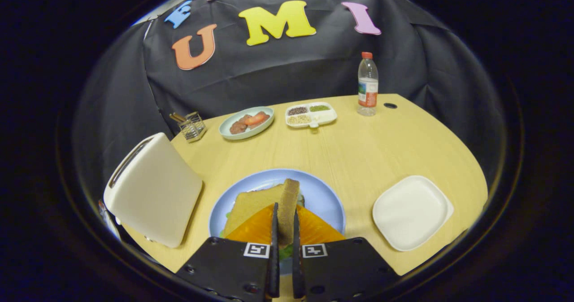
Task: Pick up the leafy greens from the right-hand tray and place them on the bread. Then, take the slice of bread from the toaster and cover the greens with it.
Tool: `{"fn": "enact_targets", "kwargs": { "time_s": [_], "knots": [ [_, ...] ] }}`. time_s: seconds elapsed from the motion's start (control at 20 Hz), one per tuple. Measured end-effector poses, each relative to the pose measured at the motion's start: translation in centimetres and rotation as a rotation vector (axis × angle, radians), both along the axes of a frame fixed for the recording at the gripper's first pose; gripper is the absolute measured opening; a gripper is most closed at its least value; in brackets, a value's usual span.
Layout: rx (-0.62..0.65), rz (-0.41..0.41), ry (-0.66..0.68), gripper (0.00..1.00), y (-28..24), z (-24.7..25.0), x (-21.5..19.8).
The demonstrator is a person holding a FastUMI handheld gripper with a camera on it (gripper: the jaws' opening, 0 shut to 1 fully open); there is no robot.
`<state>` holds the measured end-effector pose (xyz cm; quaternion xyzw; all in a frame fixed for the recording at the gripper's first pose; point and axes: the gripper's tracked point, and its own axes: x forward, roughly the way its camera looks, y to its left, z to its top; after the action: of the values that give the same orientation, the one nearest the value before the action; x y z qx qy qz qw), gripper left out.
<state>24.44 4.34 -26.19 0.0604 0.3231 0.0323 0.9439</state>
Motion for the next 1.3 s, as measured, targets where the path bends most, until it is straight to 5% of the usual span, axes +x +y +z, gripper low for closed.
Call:
{"fn": "enact_targets", "kwargs": {
  "time_s": [0.15, 0.4, 0.55, 1.3],
  "knots": [
    [0.001, 0.002, -0.026, 0.12, -0.1, 0.1, 0.1],
    [-0.187, -0.041, -0.004, 0.78, -1.9, -0.5, -0.8],
    [-0.195, -0.052, -0.042, 0.95, -2.1, 0.6, -1.2],
    [-0.315, -0.126, -0.421, 0.96, -1.3, 14.8, -9.4]
  ]
}}
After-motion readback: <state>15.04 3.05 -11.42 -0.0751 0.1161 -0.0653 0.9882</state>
